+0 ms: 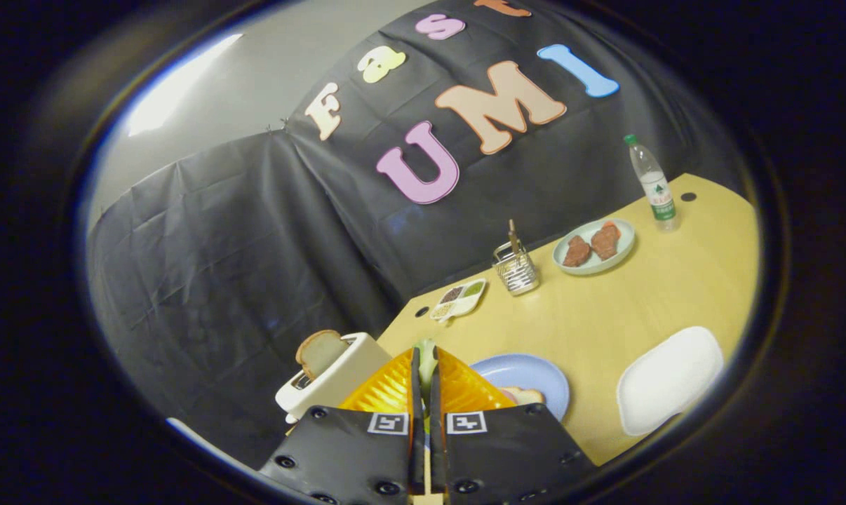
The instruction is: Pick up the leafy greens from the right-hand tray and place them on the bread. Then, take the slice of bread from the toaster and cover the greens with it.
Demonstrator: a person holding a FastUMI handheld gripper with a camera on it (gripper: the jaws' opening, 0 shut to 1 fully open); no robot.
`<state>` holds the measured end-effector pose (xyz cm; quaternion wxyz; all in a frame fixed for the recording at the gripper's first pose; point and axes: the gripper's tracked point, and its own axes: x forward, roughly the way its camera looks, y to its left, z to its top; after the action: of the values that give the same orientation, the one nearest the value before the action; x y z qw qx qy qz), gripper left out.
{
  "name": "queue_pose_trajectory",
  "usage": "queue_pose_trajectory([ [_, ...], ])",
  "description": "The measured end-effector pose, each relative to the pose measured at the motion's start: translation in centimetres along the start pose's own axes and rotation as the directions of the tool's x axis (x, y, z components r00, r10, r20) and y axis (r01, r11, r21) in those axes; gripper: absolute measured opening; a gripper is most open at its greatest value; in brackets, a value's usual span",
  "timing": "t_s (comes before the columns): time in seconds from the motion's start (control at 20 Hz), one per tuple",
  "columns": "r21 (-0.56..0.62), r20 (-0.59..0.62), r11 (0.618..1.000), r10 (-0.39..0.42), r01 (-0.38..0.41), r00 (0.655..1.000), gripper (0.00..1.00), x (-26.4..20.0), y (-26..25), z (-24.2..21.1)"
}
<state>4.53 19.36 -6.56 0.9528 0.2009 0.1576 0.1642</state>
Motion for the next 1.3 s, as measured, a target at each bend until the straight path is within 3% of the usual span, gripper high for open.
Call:
queue_pose_trajectory([
  [0.25, 0.062, -0.042, 0.998, 0.019, -0.016, 0.999, 0.06, 3.2, 1.3, -3.8],
  [0.5, 0.014, -0.066, 0.994, -0.107, 0.108, 0.992, 0.06, 4.4, -2.3, -6.1],
  [0.75, -0.114, -0.061, 0.959, -0.269, 0.261, 0.961, 0.06, 4.5, -7.4, -7.7],
  [1.3, -0.265, -0.004, 0.878, -0.413, 0.397, 0.911, 0.13, 3.9, -12.2, -7.2],
])
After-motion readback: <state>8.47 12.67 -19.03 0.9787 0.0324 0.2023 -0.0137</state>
